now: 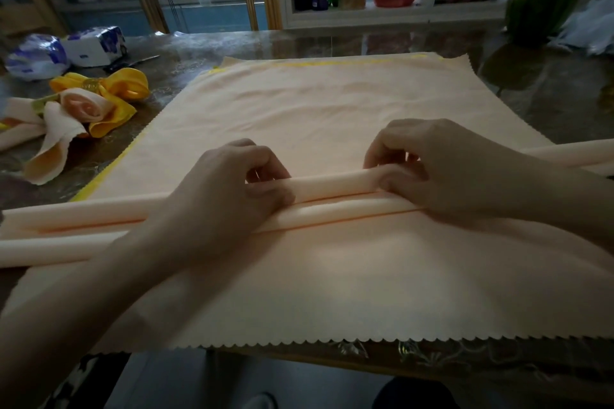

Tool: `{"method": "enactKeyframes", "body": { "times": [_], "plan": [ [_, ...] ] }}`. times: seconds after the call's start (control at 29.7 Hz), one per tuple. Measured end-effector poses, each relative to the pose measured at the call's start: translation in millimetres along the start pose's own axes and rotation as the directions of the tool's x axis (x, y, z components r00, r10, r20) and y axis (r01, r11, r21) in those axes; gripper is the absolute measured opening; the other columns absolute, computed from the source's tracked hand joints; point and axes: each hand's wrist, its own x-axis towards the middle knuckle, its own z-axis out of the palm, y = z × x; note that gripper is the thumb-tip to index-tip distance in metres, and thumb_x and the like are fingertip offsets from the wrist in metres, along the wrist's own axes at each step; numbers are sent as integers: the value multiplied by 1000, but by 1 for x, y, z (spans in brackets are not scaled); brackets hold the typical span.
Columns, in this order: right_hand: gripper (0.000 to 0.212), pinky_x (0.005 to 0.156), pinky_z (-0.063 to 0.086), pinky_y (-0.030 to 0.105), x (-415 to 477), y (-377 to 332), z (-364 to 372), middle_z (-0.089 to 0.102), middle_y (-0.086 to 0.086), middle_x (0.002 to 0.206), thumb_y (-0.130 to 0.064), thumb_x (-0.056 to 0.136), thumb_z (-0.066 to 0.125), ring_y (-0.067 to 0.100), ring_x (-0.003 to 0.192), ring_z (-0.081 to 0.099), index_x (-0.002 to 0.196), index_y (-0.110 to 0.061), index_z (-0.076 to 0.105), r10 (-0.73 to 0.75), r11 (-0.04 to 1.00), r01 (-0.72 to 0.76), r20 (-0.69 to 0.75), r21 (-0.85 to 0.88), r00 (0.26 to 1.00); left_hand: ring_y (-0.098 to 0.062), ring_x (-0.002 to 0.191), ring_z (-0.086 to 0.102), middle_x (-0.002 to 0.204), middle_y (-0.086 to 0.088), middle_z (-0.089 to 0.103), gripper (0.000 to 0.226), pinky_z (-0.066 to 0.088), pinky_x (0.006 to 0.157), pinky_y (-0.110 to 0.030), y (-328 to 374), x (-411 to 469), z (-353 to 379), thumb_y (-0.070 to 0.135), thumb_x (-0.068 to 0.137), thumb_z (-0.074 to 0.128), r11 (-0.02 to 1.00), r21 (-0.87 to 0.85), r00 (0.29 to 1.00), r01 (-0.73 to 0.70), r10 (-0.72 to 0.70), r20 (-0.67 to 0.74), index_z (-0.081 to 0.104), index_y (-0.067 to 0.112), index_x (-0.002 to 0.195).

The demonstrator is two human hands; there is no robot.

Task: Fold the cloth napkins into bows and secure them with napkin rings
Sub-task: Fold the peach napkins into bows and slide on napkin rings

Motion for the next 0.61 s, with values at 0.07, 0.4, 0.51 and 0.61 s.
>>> {"method": "enactKeyframes", "body": {
  "times": [0.07, 0.4, 0.51, 0.61],
  "plan": [
    [25, 61, 33, 9, -2, -5, 2, 45, -20, 81, -16, 82, 60, -1, 74, 46, 82, -37, 46, -37, 997, 36, -16, -71, 999, -4, 78, 52, 80, 13, 54, 10, 42, 70, -14, 3, -6, 3, 26, 76, 69, 992, 80, 993, -96, 101, -65, 61, 30, 74],
    [1, 62, 38, 13, -4, -7, -4, 49, -19, 83, -31, 76, 51, 4, 72, 47, 76, -33, 50, -50, 977, 15, 161, 212, 986, -17, 44, 42, 64, 9, 45, 8, 26, 33, -23, 19, -8, 1, 24, 63, 45, 816, 437, 923, -378, 369, 110, 41, 22, 70],
    [19, 65, 41, 14, -1, -7, 4, 52, -16, 82, -45, 86, 46, 3, 77, 50, 80, -30, 55, 8, 973, -11, 13, 229, 1000, -20, 43, 39, 61, 11, 33, 23, 30, 35, -27, 21, -7, 2, 18, 58, 50, 834, 394, 922, -386, 344, 176, 32, 27, 69],
    [33, 80, 36, 7, -5, -18, 19, 49, -26, 108, -51, 93, 31, -7, 98, 46, 115, -36, 50, 9, 993, -12, 23, 120, 1000, -12, 44, 31, 57, 14, 25, 28, 28, 38, -25, 21, -6, 1, 18, 57, 50, 835, 381, 918, -396, 343, 201, 28, 31, 68]
  ]
}}
